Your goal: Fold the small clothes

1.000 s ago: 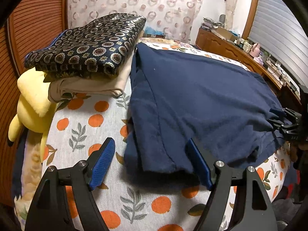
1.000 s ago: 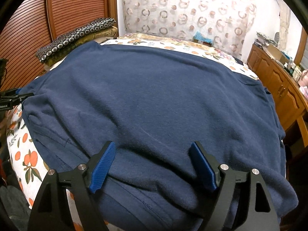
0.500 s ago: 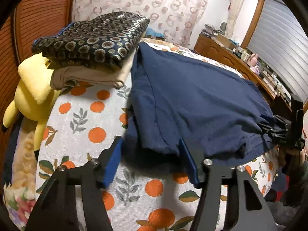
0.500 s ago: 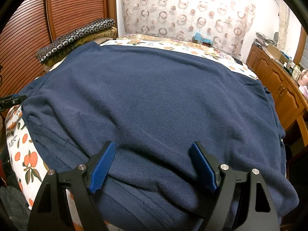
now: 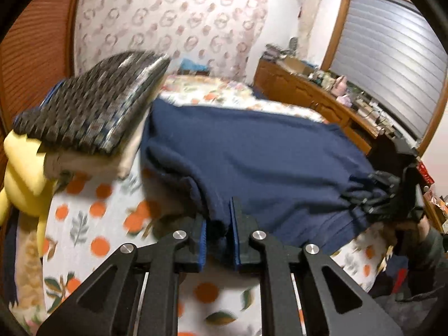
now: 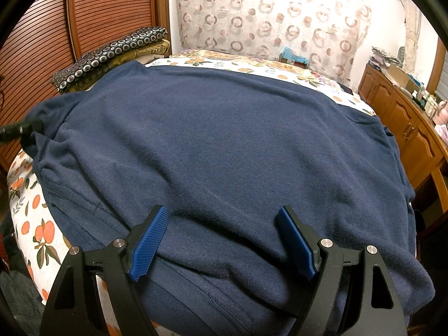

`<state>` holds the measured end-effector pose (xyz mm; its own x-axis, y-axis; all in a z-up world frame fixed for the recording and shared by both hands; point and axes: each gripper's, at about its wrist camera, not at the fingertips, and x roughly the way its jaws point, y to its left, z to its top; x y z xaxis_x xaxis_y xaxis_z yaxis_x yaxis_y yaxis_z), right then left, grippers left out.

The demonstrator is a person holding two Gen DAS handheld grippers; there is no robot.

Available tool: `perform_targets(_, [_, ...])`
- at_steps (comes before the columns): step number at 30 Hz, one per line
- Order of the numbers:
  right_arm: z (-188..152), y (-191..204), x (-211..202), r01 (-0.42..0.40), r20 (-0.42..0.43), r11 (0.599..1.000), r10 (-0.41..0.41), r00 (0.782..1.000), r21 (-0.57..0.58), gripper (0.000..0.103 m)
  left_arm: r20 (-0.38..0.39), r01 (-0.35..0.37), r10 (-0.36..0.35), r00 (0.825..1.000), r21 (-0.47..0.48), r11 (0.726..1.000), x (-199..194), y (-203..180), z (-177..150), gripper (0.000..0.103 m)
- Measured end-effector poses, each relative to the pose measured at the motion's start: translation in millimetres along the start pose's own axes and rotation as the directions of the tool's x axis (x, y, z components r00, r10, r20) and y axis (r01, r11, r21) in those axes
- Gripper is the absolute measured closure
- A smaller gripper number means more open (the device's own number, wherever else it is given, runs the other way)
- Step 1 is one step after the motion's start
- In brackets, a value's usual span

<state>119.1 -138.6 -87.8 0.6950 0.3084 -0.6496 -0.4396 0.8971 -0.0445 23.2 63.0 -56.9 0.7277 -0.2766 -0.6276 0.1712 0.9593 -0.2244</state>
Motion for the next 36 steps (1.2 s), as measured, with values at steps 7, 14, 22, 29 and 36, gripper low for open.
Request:
perform_targets(7, [0, 0, 0, 0.002, 0.000, 1.000, -0.002, 1.000, 0.002, 0.021, 0.066, 0.073, -0.078, 0.995, 0.073, 0.995, 4, -38, 40, 0.088])
perform_targets(14, [-3, -6, -13, 0.023, 0.020, 1.000, -0.023, 1.000, 0.004, 0.021, 0.062, 0.147, -0.158, 0.985, 0.162, 0.976, 13, -82, 58, 0.088])
perform_targets(22, [-23, -34, -59, 0.061, 0.088, 0.994, -0.070, 0.994, 0.091, 0.021, 0.048, 0.232, -0.245, 0.968, 0.193, 0.953, 25, -112, 79, 0.088])
perform_targets(29, [-44, -53, -85, 0.102, 0.112, 0.978, -0.124, 0.986, 0.182, 0.021, 0.047, 0.301, -0.322, 0.945, 0.252, 0.920, 31, -159, 105, 0.088])
perform_targets(36, [-49, -45, -100, 0.118, 0.140, 0.966, -0.153, 0.978, 0.231, 0.021, 0.049, 0.362, -0.390, 0.919, 0.283, 0.888, 28, -199, 120, 0.088])
